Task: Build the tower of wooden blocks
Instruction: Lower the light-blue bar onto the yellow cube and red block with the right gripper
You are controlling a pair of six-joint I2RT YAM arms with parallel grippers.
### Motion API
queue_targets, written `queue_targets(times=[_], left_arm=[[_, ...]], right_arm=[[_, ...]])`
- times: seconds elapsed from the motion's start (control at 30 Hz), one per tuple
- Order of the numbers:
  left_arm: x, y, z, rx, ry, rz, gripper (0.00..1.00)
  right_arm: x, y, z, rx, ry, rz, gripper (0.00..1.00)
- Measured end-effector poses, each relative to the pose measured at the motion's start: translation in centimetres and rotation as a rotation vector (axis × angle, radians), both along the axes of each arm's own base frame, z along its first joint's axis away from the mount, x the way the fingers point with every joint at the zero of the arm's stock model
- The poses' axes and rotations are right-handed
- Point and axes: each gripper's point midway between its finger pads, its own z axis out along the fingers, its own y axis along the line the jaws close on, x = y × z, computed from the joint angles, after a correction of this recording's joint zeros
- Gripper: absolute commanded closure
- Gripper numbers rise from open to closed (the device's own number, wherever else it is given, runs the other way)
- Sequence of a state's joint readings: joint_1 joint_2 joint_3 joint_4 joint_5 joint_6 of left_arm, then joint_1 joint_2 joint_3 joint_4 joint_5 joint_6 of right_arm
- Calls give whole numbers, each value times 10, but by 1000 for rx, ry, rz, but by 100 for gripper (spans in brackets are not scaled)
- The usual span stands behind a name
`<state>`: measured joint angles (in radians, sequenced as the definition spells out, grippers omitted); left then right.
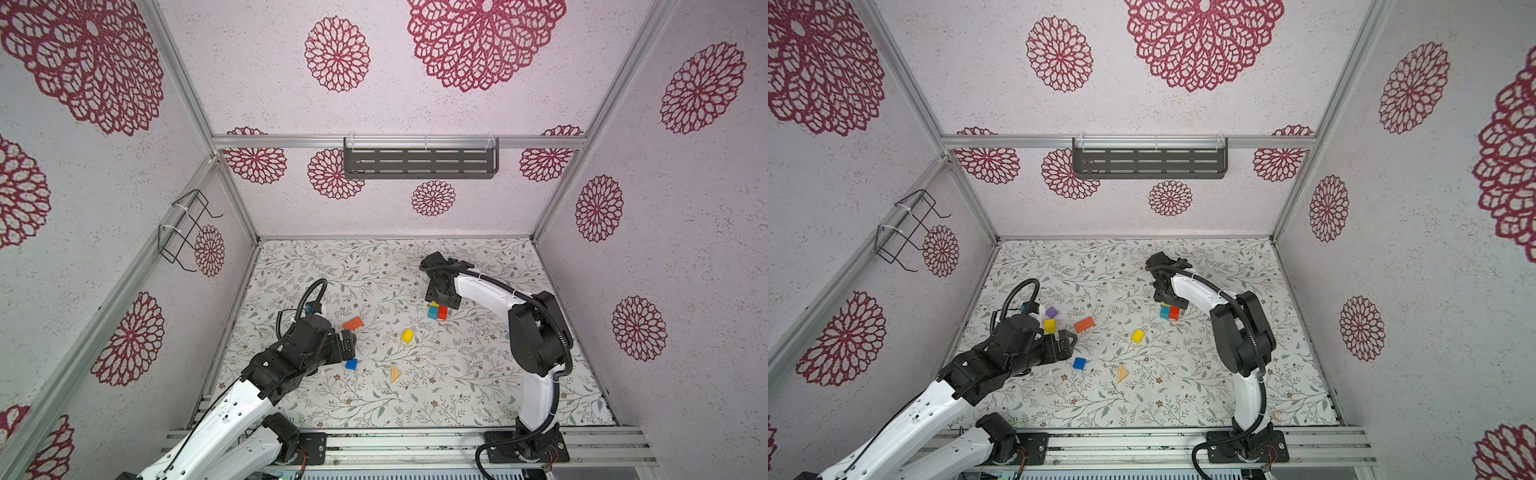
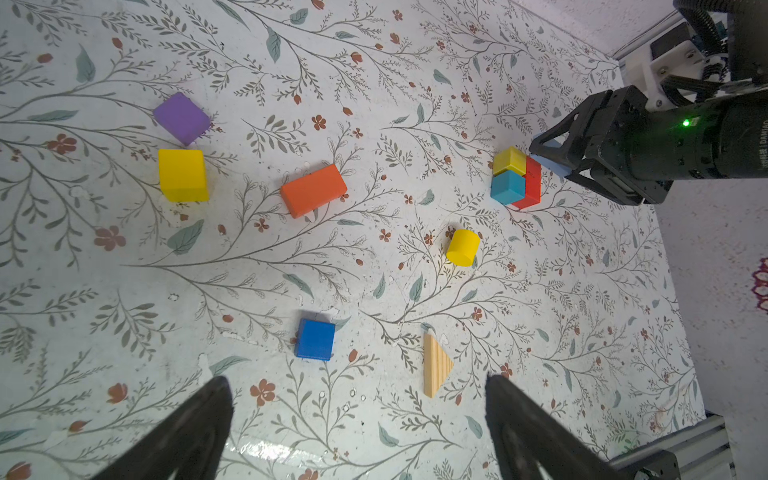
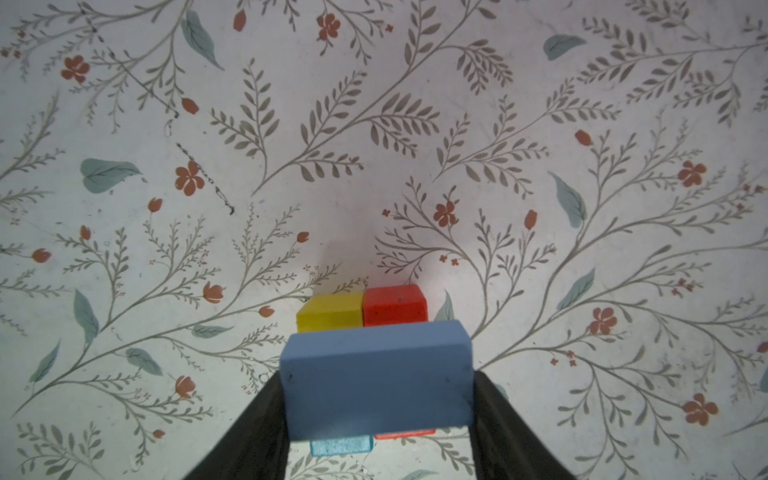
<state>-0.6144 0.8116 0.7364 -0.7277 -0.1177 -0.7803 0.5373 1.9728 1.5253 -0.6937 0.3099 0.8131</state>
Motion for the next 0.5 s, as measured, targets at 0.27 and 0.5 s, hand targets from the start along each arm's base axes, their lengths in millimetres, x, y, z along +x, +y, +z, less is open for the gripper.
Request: queue_targets(times=[0.27, 0.5], left_arm=[[2, -3, 0, -12, -3, -4, 3], [3, -4, -6, -9, 7, -3, 3]], right_arm=[[0, 1, -16, -5, 40, 10, 49], [-1, 2, -19, -6, 52, 22, 48]])
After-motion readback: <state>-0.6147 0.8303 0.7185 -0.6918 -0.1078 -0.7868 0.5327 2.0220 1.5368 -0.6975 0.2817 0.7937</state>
